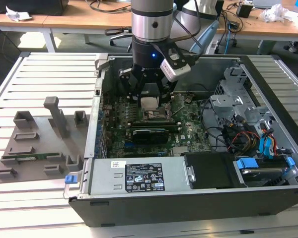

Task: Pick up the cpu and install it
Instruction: 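Pick up the cpu and move it towards the insertion slot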

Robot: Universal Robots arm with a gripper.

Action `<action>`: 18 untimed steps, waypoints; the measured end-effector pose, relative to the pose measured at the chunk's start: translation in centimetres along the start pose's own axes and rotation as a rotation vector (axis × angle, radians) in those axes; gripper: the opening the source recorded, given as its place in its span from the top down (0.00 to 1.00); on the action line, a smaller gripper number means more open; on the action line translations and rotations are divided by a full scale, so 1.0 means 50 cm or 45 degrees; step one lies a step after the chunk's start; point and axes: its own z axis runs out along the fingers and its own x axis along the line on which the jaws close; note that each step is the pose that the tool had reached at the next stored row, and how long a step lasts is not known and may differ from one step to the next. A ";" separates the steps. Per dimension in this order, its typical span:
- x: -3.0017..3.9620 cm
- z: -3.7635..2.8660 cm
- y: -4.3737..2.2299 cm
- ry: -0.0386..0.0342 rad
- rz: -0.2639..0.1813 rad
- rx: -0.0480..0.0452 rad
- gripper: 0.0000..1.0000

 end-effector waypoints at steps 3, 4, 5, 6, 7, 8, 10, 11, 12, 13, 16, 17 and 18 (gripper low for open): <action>0.000 0.008 0.002 0.0005 0.000 0.008 0.45; 0.000 0.010 0.003 0.0008 0.000 0.009 0.45; -0.002 0.011 0.004 0.0006 -0.001 0.009 0.45; -0.003 0.013 0.006 0.0004 0.000 0.009 0.45; -0.004 0.013 0.007 0.0005 0.000 0.009 0.45; -0.005 0.014 0.008 0.0005 0.000 0.009 0.45; -0.008 0.014 0.013 0.0004 0.000 0.006 0.45; -0.009 0.014 0.014 0.0002 0.000 0.005 0.45; -0.011 0.014 0.017 0.0000 0.000 0.002 0.45; -0.012 0.014 0.019 -0.0001 0.000 -0.001 0.45; -0.015 0.015 0.026 -0.0002 0.000 -0.002 0.45; -0.016 0.015 0.028 -0.0001 0.000 -0.002 0.45; -0.017 0.015 0.031 -0.0001 0.000 -0.002 0.45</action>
